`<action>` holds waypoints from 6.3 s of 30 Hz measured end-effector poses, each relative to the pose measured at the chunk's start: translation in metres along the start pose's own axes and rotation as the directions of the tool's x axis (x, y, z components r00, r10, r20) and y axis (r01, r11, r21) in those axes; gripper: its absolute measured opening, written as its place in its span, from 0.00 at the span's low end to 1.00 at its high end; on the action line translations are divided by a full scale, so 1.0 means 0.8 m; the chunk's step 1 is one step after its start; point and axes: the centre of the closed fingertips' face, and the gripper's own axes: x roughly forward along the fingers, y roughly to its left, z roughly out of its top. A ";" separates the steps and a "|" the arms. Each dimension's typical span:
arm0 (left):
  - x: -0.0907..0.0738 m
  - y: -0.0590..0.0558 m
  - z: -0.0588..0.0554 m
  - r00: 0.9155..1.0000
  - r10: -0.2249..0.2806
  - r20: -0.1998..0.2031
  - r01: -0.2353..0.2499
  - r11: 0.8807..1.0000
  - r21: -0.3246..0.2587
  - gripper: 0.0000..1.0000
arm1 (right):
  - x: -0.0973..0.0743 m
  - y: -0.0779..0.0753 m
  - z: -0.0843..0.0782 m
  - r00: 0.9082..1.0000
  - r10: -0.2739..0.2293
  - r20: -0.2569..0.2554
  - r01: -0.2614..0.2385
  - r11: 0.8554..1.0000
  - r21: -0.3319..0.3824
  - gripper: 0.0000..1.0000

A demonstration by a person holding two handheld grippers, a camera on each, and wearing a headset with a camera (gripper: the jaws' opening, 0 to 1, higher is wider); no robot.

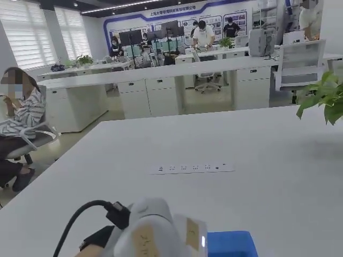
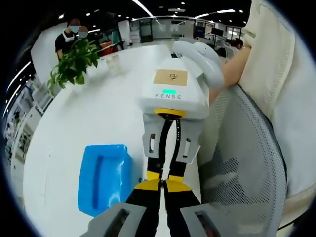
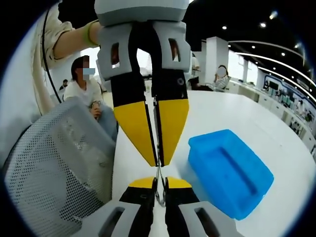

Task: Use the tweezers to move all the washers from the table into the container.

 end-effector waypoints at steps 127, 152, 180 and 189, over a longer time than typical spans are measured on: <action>-0.103 0.020 -0.076 0.515 0.818 0.255 -0.507 0.531 -0.680 0.83 | -0.053 -0.083 0.034 0.968 -0.203 0.148 0.150 0.939 0.310 0.03; -0.098 0.020 -0.081 0.538 0.810 0.233 -0.513 0.534 -0.672 0.81 | -0.016 -0.080 0.000 0.982 -0.170 0.088 0.134 0.938 0.319 0.04; -0.092 0.018 -0.084 0.559 0.800 0.217 -0.521 0.543 -0.659 0.79 | -0.018 -0.070 0.000 0.980 -0.172 0.104 0.134 0.945 0.300 0.03; -0.093 0.019 -0.085 0.558 0.802 0.215 -0.522 0.540 -0.661 0.79 | -0.012 -0.076 0.011 0.978 -0.174 0.114 0.134 0.948 0.290 0.03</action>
